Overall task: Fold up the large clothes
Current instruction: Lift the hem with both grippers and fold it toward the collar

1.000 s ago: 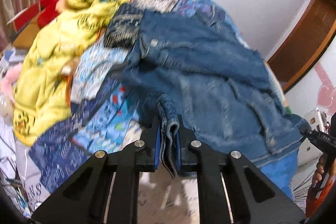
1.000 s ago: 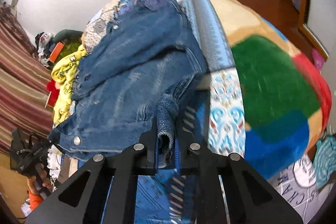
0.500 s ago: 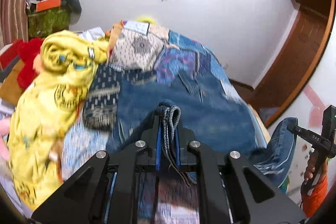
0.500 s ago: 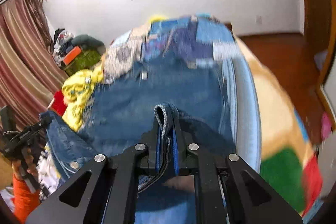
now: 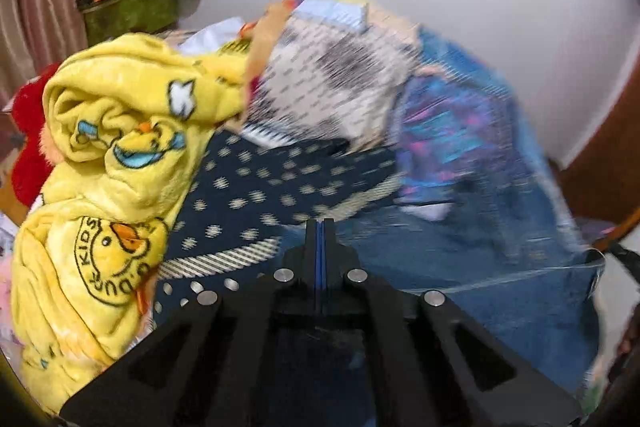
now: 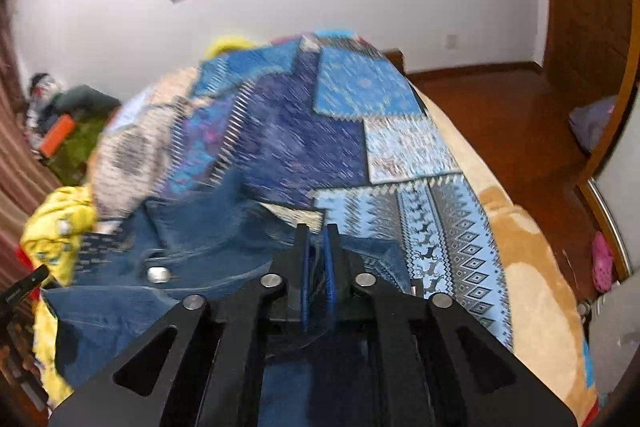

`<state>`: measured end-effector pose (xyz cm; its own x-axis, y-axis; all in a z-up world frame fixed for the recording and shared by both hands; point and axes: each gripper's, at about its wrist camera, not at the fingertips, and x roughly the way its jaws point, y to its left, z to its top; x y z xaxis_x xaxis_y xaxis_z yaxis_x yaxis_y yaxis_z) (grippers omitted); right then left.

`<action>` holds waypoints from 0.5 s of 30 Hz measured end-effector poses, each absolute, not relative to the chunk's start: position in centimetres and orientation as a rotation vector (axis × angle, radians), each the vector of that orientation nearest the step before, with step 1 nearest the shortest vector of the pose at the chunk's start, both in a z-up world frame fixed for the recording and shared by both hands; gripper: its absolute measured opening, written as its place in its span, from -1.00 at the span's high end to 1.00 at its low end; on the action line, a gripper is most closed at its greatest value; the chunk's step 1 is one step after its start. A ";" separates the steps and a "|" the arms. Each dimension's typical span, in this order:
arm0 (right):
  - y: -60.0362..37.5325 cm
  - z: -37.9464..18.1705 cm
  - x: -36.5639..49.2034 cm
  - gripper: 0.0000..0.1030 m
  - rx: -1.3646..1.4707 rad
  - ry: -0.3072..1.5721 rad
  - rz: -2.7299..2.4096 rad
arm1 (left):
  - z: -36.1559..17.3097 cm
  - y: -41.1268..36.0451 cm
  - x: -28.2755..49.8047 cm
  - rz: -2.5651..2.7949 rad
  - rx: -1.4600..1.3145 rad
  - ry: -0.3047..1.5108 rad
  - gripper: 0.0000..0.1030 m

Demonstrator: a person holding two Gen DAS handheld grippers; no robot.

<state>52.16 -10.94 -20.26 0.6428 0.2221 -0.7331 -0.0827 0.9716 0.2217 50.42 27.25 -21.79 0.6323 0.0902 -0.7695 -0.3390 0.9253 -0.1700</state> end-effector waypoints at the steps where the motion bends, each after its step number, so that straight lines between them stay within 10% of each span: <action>1: -11.1 -20.9 52.5 0.90 0.174 0.865 0.158 | -22.5 27.5 50.8 0.254 -0.313 0.876 1.00; 12: -10.1 -17.4 48.6 0.87 0.137 0.825 0.294 | -19.4 22.5 47.1 0.048 -0.110 0.888 0.79; 15: -8.0 -16.4 46.3 0.45 0.097 0.822 0.389 | -18.3 20.3 46.3 -0.022 -0.109 0.881 0.52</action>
<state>46.35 -7.98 -16.42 0.6143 0.3745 -0.6946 -0.3000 0.9249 0.2334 46.29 20.35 -18.31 0.6369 -0.0643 -0.7683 -0.0258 0.9942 -0.1046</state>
